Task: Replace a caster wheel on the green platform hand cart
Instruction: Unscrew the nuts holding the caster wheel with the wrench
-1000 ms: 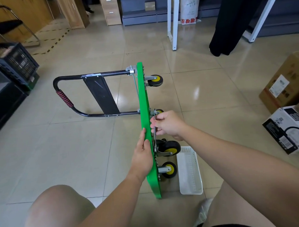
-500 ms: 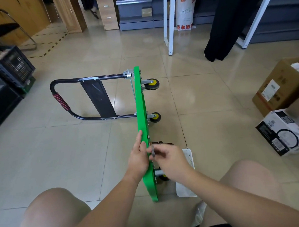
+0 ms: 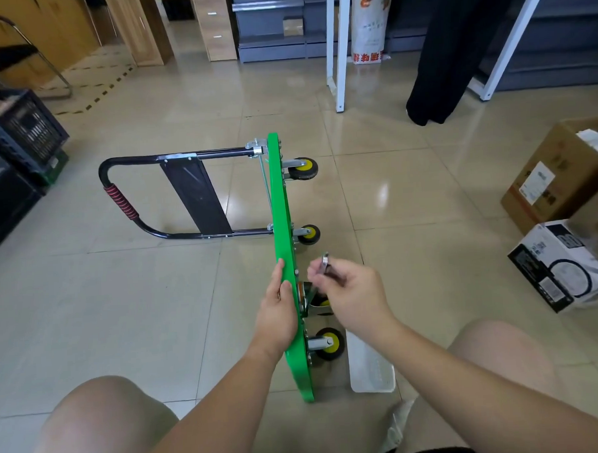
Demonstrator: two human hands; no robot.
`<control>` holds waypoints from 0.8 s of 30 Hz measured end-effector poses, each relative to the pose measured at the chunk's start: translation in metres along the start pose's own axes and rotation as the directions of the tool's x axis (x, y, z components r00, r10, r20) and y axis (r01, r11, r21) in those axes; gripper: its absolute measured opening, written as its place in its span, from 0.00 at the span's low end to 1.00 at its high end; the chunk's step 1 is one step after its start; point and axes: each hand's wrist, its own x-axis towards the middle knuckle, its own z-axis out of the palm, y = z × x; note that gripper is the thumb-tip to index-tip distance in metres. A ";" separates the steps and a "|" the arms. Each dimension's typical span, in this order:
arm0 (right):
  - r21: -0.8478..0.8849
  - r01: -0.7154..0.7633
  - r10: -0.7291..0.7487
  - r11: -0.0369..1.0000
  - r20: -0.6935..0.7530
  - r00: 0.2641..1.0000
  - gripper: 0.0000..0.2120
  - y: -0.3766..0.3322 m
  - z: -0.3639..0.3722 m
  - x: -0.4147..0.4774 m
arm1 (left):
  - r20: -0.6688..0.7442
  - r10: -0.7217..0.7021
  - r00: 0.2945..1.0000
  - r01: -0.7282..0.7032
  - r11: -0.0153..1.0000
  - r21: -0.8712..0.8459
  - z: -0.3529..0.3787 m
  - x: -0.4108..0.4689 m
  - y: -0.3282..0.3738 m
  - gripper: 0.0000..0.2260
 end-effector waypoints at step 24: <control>-0.276 -0.199 0.284 0.940 0.316 0.905 0.06 0.009 0.014 0.089 | 0.013 -0.015 1.000 0.015 1.000 0.028 0.000 -0.003 0.006 0.21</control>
